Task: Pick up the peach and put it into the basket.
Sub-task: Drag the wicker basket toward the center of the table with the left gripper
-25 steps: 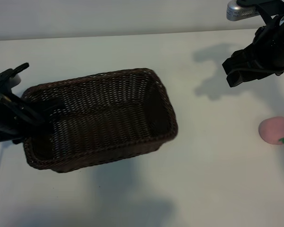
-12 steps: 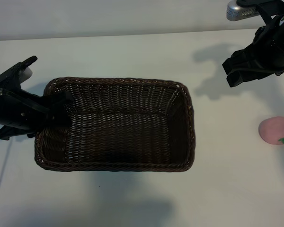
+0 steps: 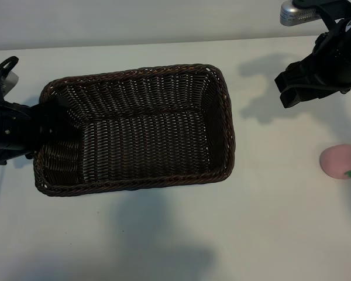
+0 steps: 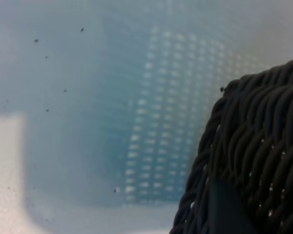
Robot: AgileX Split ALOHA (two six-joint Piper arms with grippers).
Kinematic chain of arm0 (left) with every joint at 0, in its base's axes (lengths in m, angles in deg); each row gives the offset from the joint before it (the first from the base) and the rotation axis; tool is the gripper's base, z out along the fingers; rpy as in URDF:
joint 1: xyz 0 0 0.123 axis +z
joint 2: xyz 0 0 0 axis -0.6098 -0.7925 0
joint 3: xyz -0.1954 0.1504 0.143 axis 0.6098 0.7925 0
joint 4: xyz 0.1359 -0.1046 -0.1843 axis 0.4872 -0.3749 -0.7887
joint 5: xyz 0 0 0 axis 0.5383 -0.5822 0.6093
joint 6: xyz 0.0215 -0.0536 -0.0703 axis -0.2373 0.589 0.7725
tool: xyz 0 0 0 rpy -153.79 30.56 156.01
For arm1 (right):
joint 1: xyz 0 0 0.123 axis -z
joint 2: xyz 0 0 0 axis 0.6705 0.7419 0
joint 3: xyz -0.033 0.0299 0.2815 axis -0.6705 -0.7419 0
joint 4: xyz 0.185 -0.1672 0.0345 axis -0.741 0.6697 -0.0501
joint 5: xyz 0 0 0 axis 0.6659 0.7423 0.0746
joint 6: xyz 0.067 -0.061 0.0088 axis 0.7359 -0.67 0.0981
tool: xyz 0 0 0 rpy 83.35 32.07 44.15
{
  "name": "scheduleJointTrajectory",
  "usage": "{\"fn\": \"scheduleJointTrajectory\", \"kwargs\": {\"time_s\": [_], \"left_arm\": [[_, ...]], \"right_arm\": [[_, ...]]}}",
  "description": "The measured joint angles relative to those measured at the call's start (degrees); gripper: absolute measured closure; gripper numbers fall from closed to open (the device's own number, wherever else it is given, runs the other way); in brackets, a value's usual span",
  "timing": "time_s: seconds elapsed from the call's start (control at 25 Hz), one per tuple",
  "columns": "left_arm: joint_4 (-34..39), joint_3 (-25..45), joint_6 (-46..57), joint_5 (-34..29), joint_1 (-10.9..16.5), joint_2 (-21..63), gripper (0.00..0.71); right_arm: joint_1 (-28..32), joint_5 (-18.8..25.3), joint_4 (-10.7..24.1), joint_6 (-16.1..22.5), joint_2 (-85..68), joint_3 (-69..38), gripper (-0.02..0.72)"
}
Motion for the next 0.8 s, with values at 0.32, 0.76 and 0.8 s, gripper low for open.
{"fn": "scheduleJointTrajectory", "kwargs": {"time_s": [0.32, 0.76, 0.8], "left_arm": [[1.82, -6.69, 1.58, -2.23, 0.02, -1.39, 0.378], [4.17, -19.93, 4.88, -5.33, -2.87, -12.06, 0.378], [4.17, -20.74, 5.11, -5.25, -3.69, -12.84, 0.378]], "right_arm": [[0.00, 0.00, 0.00, 0.00, 0.00, 0.00, 0.108], [0.00, 0.36, 0.00, 0.00, 0.00, 0.00, 0.108], [0.00, 0.36, 0.00, 0.00, 0.00, 0.00, 0.108]]}}
